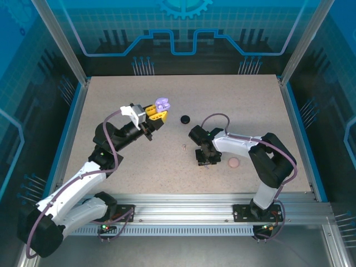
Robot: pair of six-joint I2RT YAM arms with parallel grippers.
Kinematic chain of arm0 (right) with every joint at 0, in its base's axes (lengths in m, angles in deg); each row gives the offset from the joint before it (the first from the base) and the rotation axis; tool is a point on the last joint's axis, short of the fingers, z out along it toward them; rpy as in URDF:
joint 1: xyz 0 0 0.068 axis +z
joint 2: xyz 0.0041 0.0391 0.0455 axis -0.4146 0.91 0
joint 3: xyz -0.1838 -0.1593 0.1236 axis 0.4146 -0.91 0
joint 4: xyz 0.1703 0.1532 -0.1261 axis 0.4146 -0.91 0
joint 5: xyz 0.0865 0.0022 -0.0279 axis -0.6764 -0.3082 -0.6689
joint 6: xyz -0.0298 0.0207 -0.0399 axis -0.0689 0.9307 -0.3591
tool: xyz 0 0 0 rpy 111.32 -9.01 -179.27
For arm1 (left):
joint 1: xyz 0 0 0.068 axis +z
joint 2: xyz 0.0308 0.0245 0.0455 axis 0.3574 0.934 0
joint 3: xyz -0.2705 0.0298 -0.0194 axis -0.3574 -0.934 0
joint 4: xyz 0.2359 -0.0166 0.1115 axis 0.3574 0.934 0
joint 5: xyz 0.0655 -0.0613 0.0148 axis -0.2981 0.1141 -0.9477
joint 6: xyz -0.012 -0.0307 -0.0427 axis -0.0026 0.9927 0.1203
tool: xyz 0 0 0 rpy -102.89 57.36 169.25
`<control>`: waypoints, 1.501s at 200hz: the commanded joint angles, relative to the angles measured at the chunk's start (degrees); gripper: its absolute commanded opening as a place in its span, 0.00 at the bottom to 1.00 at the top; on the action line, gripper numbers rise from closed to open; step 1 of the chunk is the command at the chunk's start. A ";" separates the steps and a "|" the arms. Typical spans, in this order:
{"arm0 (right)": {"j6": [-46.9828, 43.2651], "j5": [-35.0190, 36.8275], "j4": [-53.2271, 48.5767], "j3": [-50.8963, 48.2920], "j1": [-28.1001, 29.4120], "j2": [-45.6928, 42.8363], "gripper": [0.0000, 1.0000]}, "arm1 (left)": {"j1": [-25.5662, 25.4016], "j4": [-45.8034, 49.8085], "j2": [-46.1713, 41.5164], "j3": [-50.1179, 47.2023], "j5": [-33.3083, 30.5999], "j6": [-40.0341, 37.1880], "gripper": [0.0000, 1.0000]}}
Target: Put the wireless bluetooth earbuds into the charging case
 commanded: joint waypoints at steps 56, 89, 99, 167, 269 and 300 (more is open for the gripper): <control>1.92 1.19 -1.52 -2.67 1.34 -2.34 0.33 | -0.51 -1.34 -0.21 -0.40 -0.62 0.03 0.00; 1.80 1.42 -1.17 -2.60 1.35 -1.66 0.32 | -0.58 -1.37 -0.12 -0.42 -0.58 0.20 0.00; 1.83 1.37 -0.99 -2.43 1.28 -1.27 0.32 | -0.48 -1.43 -0.11 -0.56 -0.58 0.21 0.00; 1.91 0.95 -0.29 -2.25 1.30 -1.69 0.23 | -0.53 -1.43 -0.12 -0.42 -0.68 0.12 0.00; 0.88 -3.37 0.73 4.01 -1.21 -20.51 0.20 | -0.66 -1.53 -0.14 0.78 0.63 0.12 0.00; -0.93 -9.76 2.26 12.44 -4.76 -24.95 0.20 | -0.65 -1.80 0.05 1.12 1.08 -0.02 0.00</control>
